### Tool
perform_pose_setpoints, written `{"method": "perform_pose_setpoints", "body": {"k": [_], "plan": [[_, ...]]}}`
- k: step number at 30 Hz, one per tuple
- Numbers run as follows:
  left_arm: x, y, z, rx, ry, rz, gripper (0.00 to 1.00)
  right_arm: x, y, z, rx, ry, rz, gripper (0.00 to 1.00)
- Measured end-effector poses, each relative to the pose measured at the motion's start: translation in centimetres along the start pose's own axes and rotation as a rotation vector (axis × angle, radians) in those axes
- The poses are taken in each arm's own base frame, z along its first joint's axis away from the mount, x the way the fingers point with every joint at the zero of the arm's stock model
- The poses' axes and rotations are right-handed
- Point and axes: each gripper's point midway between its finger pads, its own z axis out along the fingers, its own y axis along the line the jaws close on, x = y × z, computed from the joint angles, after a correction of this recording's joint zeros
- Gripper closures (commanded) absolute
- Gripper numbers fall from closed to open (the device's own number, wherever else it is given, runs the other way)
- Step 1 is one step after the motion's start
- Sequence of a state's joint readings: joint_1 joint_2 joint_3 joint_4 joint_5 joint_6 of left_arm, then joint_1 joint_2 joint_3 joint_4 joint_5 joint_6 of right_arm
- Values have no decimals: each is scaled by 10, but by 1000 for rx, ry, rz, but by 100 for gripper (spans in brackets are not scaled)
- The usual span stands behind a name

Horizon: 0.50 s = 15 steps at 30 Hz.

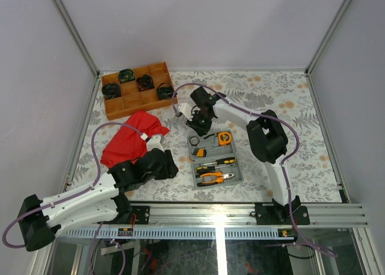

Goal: Sort the tools into containers
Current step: Adjust the storage box at the center of the board.

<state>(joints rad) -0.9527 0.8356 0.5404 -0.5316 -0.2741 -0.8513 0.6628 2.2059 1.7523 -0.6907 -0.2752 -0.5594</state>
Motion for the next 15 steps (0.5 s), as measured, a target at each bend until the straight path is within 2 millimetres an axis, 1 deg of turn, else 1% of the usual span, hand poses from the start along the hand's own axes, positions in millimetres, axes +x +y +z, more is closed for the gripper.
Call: {"method": "perform_pose_setpoints", "body": {"k": [7,12,15], "plan": [[1,1,1,-7,6,3,51,2,0,0,5,5,26,89],[2,2,3,-15,11,7,51,4,-8,-2,60,11,98,89],[3,3,5,-23,16,14,51,13,-16,-7,123,23,165,89]]}}
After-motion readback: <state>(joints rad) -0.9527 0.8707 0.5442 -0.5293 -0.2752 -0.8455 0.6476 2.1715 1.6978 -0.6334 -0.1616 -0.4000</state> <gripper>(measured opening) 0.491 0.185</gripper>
